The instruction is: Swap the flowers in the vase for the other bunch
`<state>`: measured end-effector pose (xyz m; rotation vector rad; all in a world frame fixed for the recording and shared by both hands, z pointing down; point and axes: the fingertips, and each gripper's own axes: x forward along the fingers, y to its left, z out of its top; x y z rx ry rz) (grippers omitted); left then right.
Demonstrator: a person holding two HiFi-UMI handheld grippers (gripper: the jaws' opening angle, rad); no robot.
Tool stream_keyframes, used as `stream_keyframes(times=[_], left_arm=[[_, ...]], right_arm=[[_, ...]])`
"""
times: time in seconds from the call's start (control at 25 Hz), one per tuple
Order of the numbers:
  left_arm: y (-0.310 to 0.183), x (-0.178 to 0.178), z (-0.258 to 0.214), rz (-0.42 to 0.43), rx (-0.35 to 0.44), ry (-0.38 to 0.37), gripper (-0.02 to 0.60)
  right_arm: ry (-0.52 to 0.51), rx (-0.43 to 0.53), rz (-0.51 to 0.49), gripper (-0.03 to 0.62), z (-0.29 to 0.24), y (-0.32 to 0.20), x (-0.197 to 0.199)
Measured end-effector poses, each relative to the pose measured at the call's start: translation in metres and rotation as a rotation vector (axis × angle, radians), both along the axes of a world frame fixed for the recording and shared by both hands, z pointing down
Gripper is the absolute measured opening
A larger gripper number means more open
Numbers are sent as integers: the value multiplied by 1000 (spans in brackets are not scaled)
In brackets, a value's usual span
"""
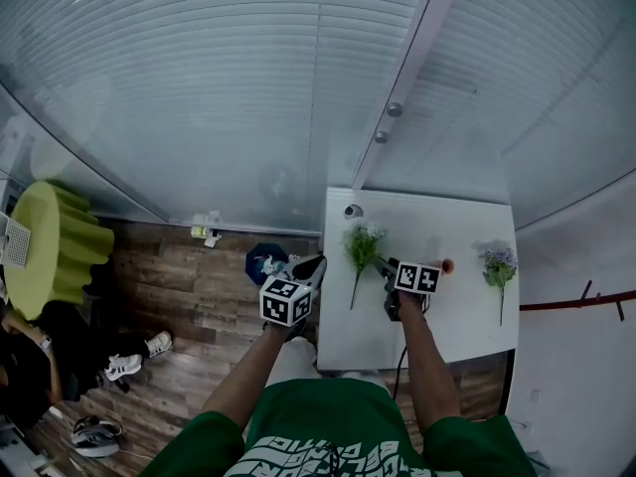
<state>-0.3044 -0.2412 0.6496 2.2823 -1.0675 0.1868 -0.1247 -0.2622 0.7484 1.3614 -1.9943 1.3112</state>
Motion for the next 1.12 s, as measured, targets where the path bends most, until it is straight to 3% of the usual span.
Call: stream_keyframes(times=[0.24, 0.4, 0.56, 0.84, 1.12], left_arm=[[9, 48, -29, -24, 57, -17, 8], [16, 77, -47, -46, 92, -41, 8], [18, 103, -63, -71, 127, -51, 8], [24, 149, -91, -65, 187, -65, 8], [22, 194, -100, -22, 217, -66, 8]], right_arm=[[111, 182, -129, 193, -63, 0, 32], [176, 301, -180, 88, -106, 2, 57], [161, 418, -210, 26, -142, 4, 81], [161, 590, -193, 14, -200, 17, 135], [189, 629, -132, 14, -216, 30, 192]])
